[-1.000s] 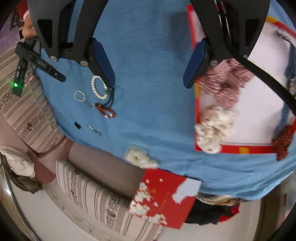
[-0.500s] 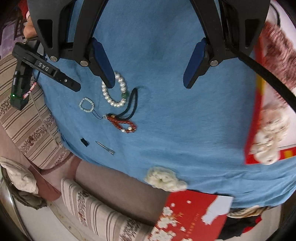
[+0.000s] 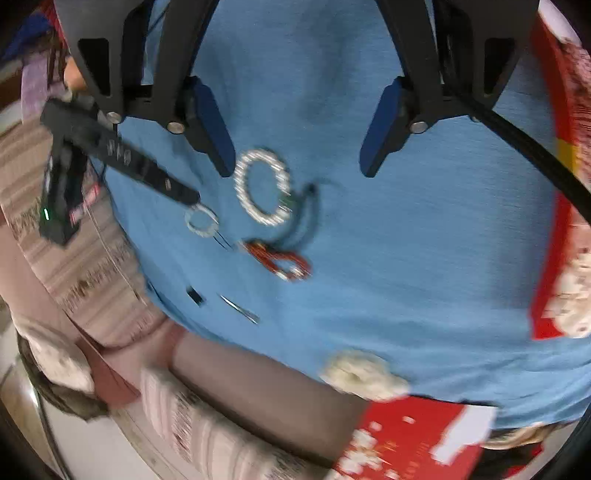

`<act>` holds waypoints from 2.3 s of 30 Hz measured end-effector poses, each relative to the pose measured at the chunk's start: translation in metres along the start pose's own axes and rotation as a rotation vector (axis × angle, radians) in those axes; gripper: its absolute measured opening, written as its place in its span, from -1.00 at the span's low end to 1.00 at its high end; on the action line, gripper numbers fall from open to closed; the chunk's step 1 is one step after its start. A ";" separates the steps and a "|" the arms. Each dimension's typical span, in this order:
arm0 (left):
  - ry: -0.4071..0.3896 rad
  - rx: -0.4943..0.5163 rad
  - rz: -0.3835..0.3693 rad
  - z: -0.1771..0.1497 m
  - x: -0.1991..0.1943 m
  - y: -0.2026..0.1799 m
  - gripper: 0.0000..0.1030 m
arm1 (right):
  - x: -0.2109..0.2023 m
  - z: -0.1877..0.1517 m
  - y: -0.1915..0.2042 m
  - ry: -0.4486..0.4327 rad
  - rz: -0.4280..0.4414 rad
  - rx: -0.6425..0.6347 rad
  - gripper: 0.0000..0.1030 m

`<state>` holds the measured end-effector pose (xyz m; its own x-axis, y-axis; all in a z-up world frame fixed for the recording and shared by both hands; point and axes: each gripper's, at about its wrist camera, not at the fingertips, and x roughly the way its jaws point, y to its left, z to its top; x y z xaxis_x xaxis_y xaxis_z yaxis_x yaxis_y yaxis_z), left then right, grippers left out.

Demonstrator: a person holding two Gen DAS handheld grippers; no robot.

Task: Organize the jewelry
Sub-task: 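Grasp the green-bead pearl bracelet with the left tool while the right tool grasps the white bead bracelet, then carry both bracelets over the tray and open both tools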

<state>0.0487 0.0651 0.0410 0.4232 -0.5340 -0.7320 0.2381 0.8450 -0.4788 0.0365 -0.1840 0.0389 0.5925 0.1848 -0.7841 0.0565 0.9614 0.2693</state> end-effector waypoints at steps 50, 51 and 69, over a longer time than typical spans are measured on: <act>-0.265 -0.205 0.272 -0.019 -0.158 0.098 -0.83 | -0.063 -0.031 0.081 -0.177 -0.040 -0.165 -0.88; -0.270 -0.216 0.281 -0.020 -0.163 0.105 -0.83 | -0.063 -0.033 0.088 -0.174 -0.033 -0.178 -0.88; -0.205 -0.507 0.355 -0.030 -0.170 0.243 -0.83 | -0.047 -0.052 0.220 -0.095 0.087 -0.410 -0.88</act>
<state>0.0084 0.3603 0.0344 0.5701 -0.1663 -0.8046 -0.3676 0.8242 -0.4308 -0.0210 0.0300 0.1057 0.6533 0.2680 -0.7080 -0.3097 0.9480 0.0731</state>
